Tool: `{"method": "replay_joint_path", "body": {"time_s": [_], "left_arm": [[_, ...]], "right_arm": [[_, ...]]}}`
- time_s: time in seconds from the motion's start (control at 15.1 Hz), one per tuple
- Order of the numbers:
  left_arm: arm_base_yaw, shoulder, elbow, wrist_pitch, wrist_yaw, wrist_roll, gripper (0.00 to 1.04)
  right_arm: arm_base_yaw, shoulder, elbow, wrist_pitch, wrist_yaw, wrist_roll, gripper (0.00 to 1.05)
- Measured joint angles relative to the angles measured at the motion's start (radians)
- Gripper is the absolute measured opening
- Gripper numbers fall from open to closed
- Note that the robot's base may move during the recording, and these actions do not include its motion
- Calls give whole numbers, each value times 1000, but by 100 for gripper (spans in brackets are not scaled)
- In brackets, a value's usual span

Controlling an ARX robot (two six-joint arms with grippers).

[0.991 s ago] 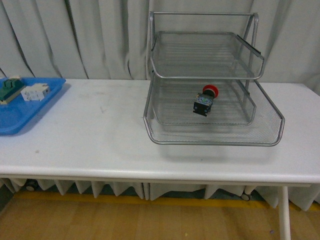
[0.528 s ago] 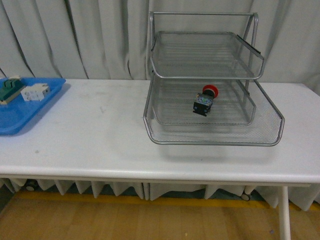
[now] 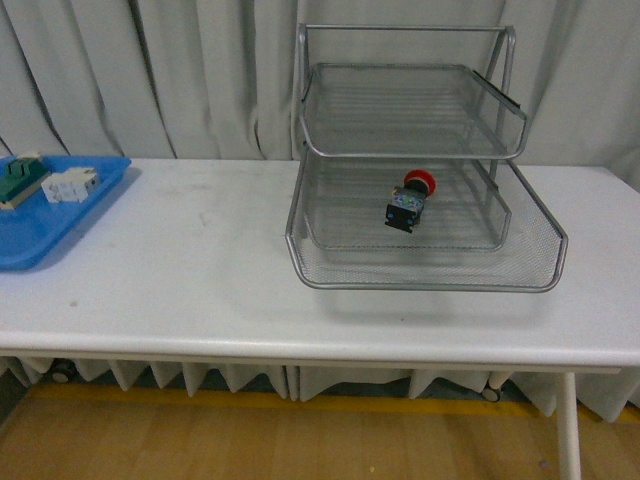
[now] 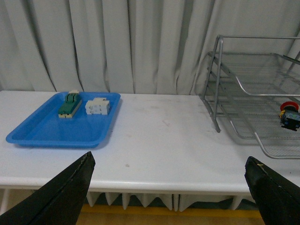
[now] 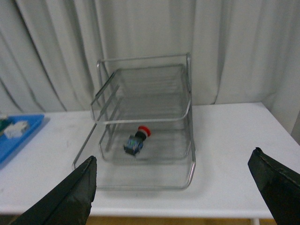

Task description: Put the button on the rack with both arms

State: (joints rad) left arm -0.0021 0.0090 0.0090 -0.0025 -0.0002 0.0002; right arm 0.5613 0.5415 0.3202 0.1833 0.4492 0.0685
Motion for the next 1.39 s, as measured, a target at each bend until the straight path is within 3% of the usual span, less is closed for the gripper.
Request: {"method": "replay_joint_path", "body": {"time_s": [0.13, 0.26, 0.33, 0.53, 0.86, 1.06, 1.39], "left_arm": [[0, 0, 0, 0, 0, 0, 98], [0, 0, 0, 0, 0, 0, 98], [0, 0, 0, 0, 0, 0, 98], [0, 0, 0, 0, 0, 0, 98], [0, 0, 0, 0, 0, 0, 98], [0, 0, 0, 0, 0, 0, 98], [0, 0, 0, 0, 0, 0, 98]], "right_arm": [[-183, 296, 154, 158, -145, 67, 98], [-328, 649, 366, 111, -276, 185, 98], [-346, 774, 446, 73, -312, 217, 98], [-322, 1035, 645, -45, -364, 230, 98], [-246, 1178, 713, -213, -446, 195, 35], [-199, 1220, 703, -236, -475, 147, 1], [-151, 1338, 673, -230, -470, 63, 2]]}}
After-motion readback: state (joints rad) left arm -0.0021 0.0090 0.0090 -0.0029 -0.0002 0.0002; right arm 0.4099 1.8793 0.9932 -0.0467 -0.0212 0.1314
